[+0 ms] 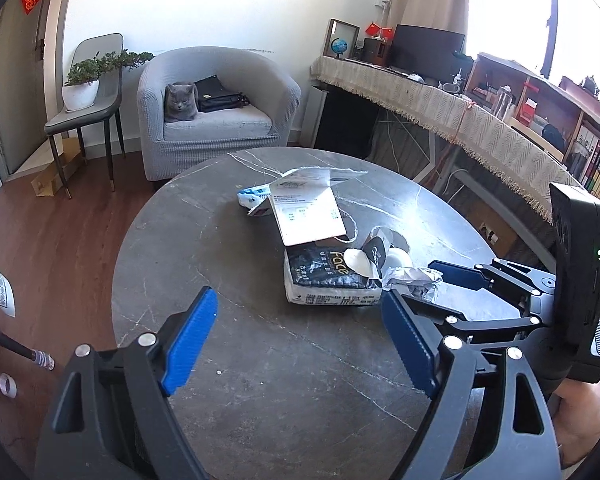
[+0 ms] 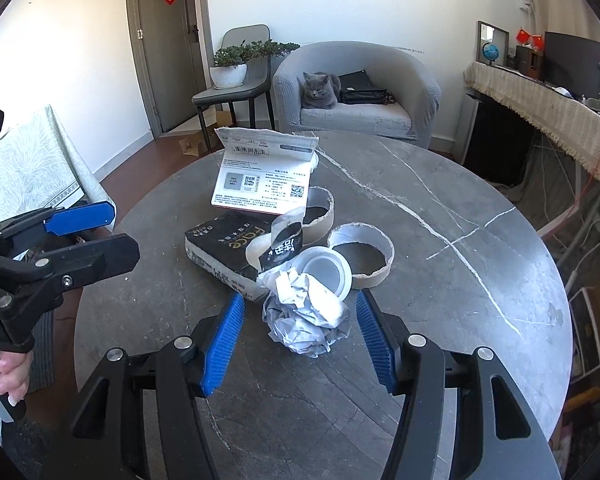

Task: Collect trash
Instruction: 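Grasp the black Face tissue pack with left tool while right tool grasps crumpled paper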

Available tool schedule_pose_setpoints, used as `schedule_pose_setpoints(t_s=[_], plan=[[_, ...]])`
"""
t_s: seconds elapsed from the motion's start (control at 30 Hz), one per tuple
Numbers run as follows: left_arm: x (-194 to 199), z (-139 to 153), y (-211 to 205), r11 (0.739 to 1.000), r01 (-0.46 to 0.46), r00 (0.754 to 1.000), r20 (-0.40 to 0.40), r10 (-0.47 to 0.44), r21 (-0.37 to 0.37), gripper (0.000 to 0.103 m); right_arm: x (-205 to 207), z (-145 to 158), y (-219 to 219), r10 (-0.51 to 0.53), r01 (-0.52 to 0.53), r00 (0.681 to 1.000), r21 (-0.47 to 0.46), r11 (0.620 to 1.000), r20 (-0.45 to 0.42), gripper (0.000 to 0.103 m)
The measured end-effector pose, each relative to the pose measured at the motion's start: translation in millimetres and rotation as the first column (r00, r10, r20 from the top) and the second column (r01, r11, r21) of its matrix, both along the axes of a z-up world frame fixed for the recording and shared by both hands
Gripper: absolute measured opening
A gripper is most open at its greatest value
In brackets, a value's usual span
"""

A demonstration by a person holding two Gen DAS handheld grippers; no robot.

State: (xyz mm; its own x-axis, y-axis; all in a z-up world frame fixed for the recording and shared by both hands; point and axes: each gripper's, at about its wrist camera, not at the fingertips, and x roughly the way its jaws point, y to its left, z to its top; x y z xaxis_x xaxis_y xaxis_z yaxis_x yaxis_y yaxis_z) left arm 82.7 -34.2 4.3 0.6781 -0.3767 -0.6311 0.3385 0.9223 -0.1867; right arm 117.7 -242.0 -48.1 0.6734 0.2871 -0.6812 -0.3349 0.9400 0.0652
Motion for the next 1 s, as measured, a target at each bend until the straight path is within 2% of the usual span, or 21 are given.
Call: schedule_pose_setpoints(t_s=[0.17,0.6,1.0], plan=[[3,-7,-14,1.0,0.03,1.0,-0.007,-0.03,0.009,0.086,0,-4,-4,0.003,-0.003,1.0,0.004,1.0,-0.014,0.045],[16,-28,-34,0.998,0.057,0.998,-0.041,-0.055,0.039,0.087,-3,0,-35,-0.012,0.013,1.0,0.125,0.992,-0.012,0.042],[29,-37,-50,0.995,0.063,0.997,-0.049,-0.059,0.077,0.087,-8,4,-52,-0.017,0.017,1.0,0.161,0.987,-0.001,0.042]])
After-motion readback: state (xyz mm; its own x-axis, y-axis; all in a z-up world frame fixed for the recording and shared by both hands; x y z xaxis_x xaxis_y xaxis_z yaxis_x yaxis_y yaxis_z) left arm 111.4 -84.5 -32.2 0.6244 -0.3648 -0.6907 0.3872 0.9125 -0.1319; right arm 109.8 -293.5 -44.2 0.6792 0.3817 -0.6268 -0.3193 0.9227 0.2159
